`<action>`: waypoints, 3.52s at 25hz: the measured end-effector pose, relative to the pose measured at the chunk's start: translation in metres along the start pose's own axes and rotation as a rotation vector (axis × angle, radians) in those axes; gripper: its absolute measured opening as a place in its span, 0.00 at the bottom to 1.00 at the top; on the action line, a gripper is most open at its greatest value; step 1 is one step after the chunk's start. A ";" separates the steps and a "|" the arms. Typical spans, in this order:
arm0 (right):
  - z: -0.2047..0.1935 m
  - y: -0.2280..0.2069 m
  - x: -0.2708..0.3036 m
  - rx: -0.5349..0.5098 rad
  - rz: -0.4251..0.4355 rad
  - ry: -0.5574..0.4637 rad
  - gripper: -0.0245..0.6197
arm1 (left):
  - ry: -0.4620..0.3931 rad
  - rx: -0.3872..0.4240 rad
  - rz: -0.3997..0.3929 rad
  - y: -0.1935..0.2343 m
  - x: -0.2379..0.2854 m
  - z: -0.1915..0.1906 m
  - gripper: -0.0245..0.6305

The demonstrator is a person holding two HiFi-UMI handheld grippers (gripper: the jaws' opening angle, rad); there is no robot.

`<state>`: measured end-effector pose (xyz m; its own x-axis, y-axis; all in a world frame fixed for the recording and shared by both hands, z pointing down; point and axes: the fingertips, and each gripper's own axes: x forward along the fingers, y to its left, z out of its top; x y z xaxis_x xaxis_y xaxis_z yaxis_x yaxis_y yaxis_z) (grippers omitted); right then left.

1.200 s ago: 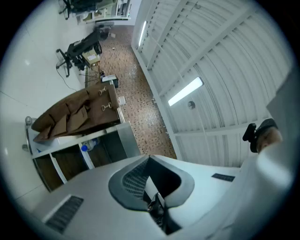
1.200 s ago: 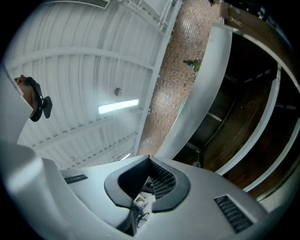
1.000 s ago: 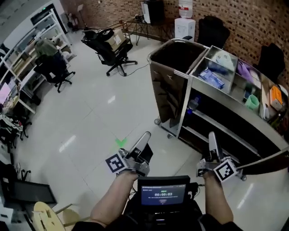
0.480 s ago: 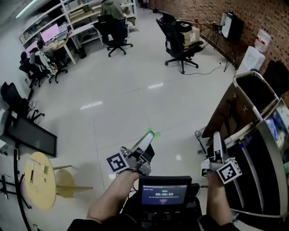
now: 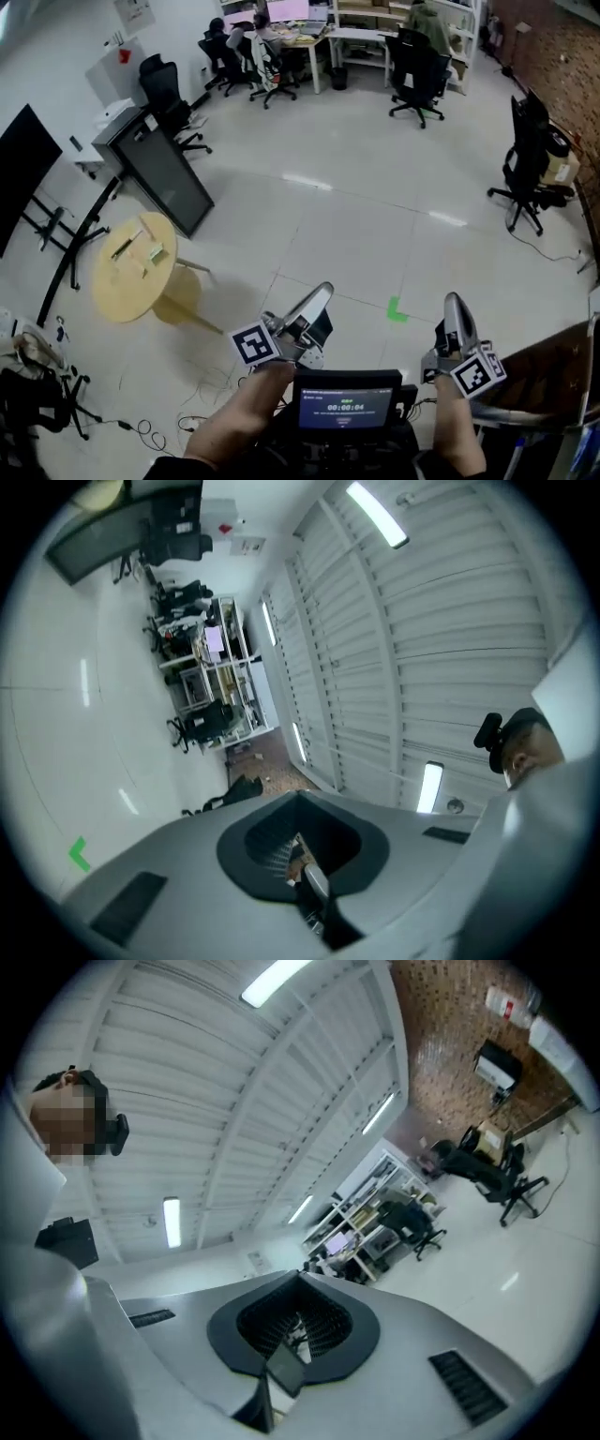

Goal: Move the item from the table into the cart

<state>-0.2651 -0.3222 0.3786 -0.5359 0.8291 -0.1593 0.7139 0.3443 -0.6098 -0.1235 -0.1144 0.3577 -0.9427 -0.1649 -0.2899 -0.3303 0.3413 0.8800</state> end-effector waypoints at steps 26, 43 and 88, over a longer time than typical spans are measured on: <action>-0.518 0.536 0.444 -0.032 0.831 0.611 0.05 | -0.887 0.372 0.456 0.053 -0.575 0.499 0.04; -0.778 0.747 0.737 -0.070 1.050 0.850 0.05 | -1.027 0.555 0.856 0.141 -0.743 0.815 0.04; -1.306 0.722 0.871 -1.139 1.400 1.745 0.61 | -0.125 0.047 1.613 0.583 -0.951 1.021 0.15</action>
<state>0.3716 1.2240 0.8133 0.4519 -0.0622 0.8899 0.3333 -0.9135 -0.2331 0.5332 1.1863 0.7619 -0.2884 0.4463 0.8471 0.9569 0.1025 0.2718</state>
